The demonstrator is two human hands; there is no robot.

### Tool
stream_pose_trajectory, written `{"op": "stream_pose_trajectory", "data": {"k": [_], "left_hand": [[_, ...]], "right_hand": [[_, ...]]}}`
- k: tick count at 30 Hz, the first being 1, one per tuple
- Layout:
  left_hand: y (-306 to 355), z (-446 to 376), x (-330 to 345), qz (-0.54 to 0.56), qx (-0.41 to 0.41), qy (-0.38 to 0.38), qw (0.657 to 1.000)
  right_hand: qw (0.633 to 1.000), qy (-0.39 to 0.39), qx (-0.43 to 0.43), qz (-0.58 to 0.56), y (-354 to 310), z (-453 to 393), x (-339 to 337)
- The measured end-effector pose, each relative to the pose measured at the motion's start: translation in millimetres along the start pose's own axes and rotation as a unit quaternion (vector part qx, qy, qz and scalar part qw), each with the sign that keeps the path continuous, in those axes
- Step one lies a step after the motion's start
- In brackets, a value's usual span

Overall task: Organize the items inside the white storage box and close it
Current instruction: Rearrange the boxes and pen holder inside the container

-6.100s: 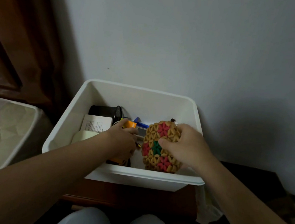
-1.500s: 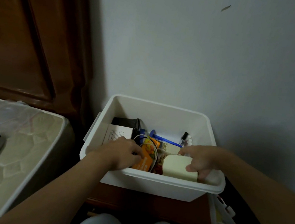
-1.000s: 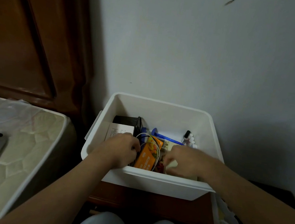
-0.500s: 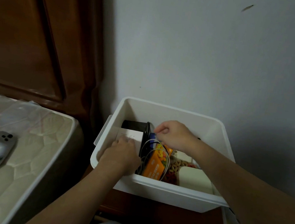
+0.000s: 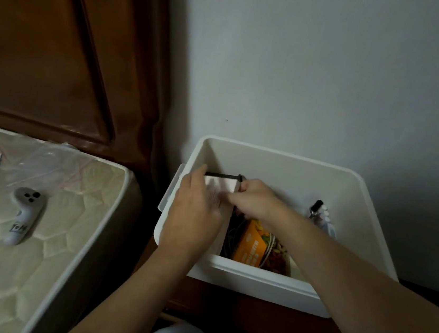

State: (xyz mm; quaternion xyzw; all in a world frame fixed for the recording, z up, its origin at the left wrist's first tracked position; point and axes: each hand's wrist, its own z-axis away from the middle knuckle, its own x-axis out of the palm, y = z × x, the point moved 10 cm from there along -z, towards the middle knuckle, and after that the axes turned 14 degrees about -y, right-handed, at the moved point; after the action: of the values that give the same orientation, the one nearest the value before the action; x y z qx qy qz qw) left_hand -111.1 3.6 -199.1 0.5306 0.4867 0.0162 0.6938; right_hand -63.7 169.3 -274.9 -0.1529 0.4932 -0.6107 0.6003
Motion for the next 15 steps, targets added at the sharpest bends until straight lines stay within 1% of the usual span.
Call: {"op": "stream_pose_trajectory", "data": {"k": [3, 5, 6, 7, 8, 10, 11, 13, 14, 15], "left_hand": [[-4.8, -8.0, 18.9, 0.008, -0.008, -0.106, 0.994], [-4.6, -10.0, 28.4, 0.036, -0.013, -0.167, 0.985], [-1.4, -10.6, 28.8, 0.05, 0.002, -0.174, 0.983], [2.0, -11.2, 26.3, 0.06, 0.024, -0.166, 0.984], [3.4, -11.3, 20.1, 0.067, 0.04, -0.143, 0.987], [-0.6, -11.1, -1.5, 0.088, 0.037, -0.082, 0.992], [-4.4, -10.1, -13.9, 0.103, 0.03, -0.051, 0.993], [-12.6, -5.6, -40.0, 0.126, 0.033, 0.024, 0.991], [-15.7, -1.7, -49.6, 0.129, 0.036, 0.059, 0.989], [-17.1, 3.0, -55.1, 0.133, 0.038, 0.082, 0.987]], "right_hand": [[0.987, 0.038, -0.037, -0.149, -2.8, 17.8, -23.4], [0.971, 0.026, -0.075, -0.227, -12.5, 27.5, -26.8], [0.964, 0.01, -0.099, -0.247, -21.3, 32.3, -24.5], [0.958, -0.008, -0.124, -0.259, -30.6, 36.6, -21.2], [0.952, -0.027, -0.146, -0.266, -38.8, 40.3, -17.5], [0.955, -0.046, -0.165, -0.241, -49.3, 47.3, -15.2], [0.966, -0.031, -0.16, -0.199, -48.1, 49.5, -18.1], [0.989, 0.024, -0.126, -0.078, -37.6, 51.2, -25.8], [0.994, 0.034, -0.1, -0.014, -29.9, 50.5, -24.8], [0.996, 0.018, -0.07, 0.05, -20.9, 47.8, -17.2]]}}
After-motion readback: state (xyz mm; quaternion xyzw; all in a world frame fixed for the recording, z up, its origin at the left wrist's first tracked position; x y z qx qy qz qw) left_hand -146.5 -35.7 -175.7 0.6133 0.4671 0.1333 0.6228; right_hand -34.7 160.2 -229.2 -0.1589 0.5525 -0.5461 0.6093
